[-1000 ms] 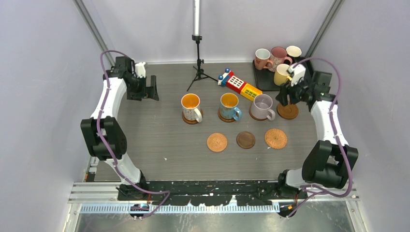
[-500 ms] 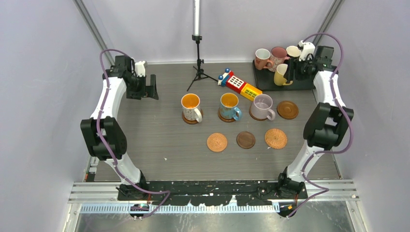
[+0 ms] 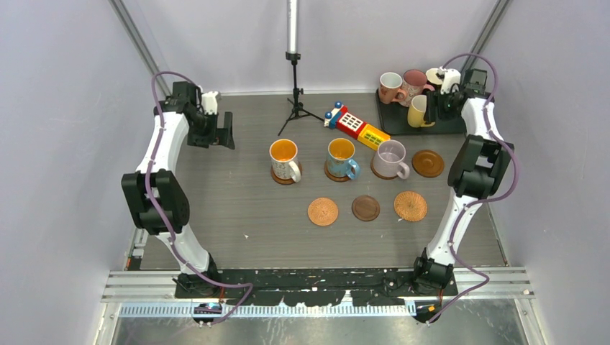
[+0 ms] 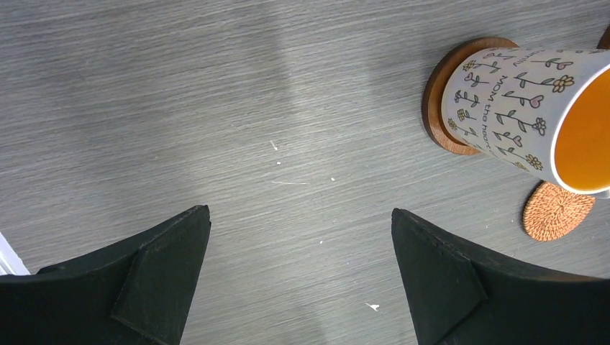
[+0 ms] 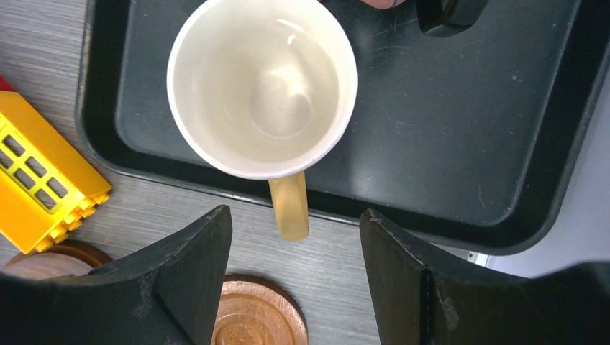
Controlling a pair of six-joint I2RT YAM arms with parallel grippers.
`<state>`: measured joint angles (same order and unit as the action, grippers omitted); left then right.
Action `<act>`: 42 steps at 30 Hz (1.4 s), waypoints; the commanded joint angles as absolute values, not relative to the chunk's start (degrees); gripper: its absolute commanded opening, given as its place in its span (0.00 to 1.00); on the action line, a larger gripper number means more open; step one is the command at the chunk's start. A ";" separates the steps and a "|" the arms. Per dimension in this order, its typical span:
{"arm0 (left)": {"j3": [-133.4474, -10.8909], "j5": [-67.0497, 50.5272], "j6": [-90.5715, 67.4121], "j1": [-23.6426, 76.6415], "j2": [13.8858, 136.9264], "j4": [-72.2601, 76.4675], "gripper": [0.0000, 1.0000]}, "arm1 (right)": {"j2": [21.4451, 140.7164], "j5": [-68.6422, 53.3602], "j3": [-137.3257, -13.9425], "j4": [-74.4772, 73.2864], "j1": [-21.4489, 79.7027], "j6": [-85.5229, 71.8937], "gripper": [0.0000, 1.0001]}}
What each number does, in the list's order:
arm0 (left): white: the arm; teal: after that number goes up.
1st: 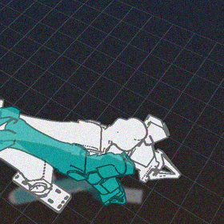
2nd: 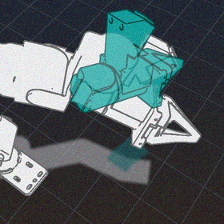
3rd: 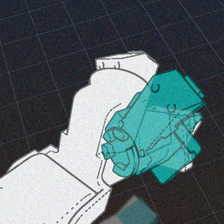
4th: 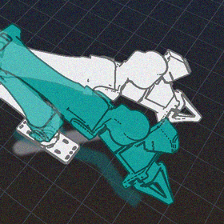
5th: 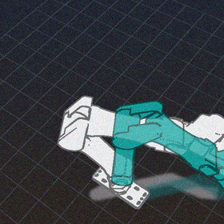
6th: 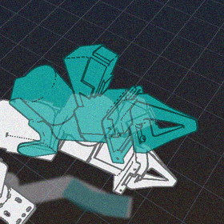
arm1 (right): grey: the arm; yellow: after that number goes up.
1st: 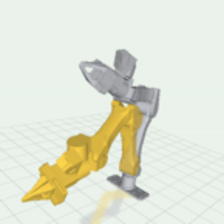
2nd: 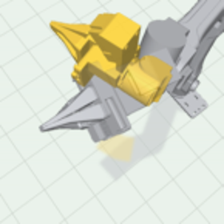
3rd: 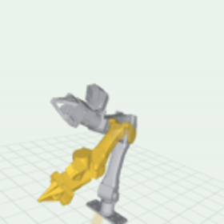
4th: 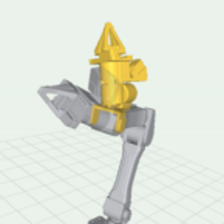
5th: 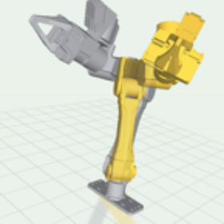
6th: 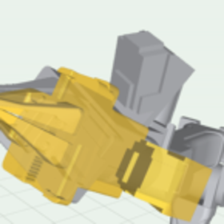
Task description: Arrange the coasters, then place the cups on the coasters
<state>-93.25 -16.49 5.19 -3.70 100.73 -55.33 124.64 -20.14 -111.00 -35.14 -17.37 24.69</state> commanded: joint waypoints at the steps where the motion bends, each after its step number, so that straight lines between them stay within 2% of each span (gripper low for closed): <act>1: -96.85 -16.28 6.33 -3.43 102.03 -56.71 1.00 | 126.63 -20.31 -114.55 -35.44 -17.55 27.24 0.70; 8: -97.64 -16.73 5.72 -3.44 103.61 -56.70 1.00 | 129.05 -21.29 -114.52 -35.77 -17.19 28.66 0.69; 21: -99.57 -16.77 6.22 -3.43 105.19 -57.50 1.00 | 131.64 -20.98 -117.07 -35.74 -16.52 29.74 0.52; 26: -99.75 -16.60 6.34 -3.45 105.36 -57.48 1.00 | 130.96 -21.33 -116.86 -35.69 -16.39 29.88 0.42; 32: -99.58 -16.76 6.60 -3.43 105.12 -57.57 1.00 | 128.50 -22.12 -114.79 -33.70 -16.35 29.82 0.16; 37: -99.04 -17.34 6.67 -3.43 104.47 -57.58 1.00 | 125.48 -22.16 -112.41 -31.08 -16.22 28.82 0.01; 42: -99.06 -18.67 6.11 -3.54 104.01 -57.29 1.00 | 120.69 -22.71 -109.19 -27.31 -16.20 27.21 0.00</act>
<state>-97.38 -16.80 6.04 -3.70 105.25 -57.10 129.88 -20.80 -110.37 -33.80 -16.56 29.28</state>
